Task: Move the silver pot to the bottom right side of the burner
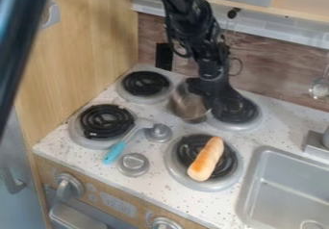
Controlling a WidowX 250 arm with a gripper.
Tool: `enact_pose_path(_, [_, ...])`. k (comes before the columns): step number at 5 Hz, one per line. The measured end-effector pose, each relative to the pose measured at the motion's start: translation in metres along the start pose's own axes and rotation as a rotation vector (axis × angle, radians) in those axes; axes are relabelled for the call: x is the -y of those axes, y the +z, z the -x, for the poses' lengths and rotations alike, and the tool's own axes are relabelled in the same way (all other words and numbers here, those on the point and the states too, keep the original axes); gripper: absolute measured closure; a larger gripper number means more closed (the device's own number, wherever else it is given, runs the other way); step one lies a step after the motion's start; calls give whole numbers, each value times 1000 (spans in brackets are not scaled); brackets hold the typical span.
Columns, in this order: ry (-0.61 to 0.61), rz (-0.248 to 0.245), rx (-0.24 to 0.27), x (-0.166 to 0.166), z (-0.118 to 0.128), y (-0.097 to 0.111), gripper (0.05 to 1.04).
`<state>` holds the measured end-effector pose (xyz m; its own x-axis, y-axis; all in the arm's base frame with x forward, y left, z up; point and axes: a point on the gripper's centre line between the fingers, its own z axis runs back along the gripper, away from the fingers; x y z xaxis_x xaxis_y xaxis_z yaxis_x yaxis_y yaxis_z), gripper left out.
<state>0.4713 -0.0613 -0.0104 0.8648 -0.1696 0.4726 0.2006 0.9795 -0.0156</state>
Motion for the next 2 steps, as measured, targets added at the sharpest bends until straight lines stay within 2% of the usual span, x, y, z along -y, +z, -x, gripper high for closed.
enact_pose_path(1, [-65,36,21,25,-26,-13,1019])
enact_pose_path(2, [-100,32,30,31,-43,-20,1019])
